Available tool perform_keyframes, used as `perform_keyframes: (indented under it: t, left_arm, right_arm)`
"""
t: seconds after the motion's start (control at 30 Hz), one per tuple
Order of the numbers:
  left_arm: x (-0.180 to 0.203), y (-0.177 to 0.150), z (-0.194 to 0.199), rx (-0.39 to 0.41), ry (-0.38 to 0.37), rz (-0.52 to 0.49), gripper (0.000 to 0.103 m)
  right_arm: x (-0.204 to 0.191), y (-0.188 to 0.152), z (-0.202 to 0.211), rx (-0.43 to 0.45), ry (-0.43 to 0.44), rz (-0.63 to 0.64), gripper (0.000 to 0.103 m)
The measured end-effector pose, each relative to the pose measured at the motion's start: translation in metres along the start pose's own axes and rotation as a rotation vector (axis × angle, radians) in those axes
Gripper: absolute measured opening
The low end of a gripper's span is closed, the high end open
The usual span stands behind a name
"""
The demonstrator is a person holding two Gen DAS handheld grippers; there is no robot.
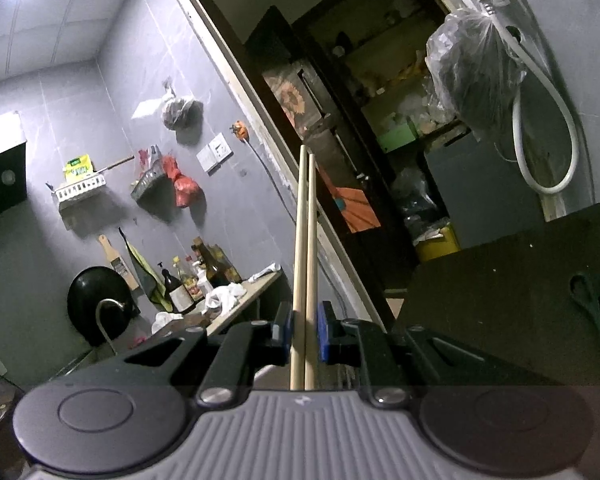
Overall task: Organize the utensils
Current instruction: 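Lower the plain chopsticks into the basket and open the right gripper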
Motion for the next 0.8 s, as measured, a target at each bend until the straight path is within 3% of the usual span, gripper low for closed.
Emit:
perform_keyframes:
  t: [0.63,0.73,0.8]
  left_arm:
    - [0.000,0.000,0.000,0.000,0.001,0.000,0.079]
    - [0.000,0.000,0.000,0.000,0.001,0.000,0.079]
    - [0.000,0.000,0.000,0.000,0.001,0.000,0.079]
  right_arm:
    - [-0.010,-0.016,0.022,-0.011,-0.033,0.088,0.017]
    - [-0.012,-0.013,0.026,-0.008,-0.036,0.097,0.032]
    - [-0.012,-0.010,0.030,0.001,-0.046,0.103,0.051]
Point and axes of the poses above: each gripper's, at about its wrist camera, not at the fingertips, and z roughly against the way its jaws point, x to its right, y to its top, the point moved 7 cm from there along -z, roughly the way its jaws point, and after that the axes turned 6 degrees about -y, right-handed, at the moved point
